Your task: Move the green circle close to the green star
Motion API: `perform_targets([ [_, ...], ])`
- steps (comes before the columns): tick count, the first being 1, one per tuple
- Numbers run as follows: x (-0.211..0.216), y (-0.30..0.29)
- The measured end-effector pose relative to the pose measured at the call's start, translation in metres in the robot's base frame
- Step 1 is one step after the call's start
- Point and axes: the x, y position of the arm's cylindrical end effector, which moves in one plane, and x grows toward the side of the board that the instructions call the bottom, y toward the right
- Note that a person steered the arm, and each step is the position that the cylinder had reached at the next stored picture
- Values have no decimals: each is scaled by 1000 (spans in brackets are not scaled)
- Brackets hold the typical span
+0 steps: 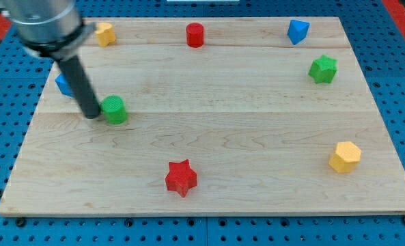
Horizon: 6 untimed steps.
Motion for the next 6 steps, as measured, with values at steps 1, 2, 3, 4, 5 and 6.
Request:
perform_targets([
  [1,0,75],
  [2,-11,29],
  [3,-15,47],
  [4,-6,156],
  [5,-5,252],
  [6,-5,330],
])
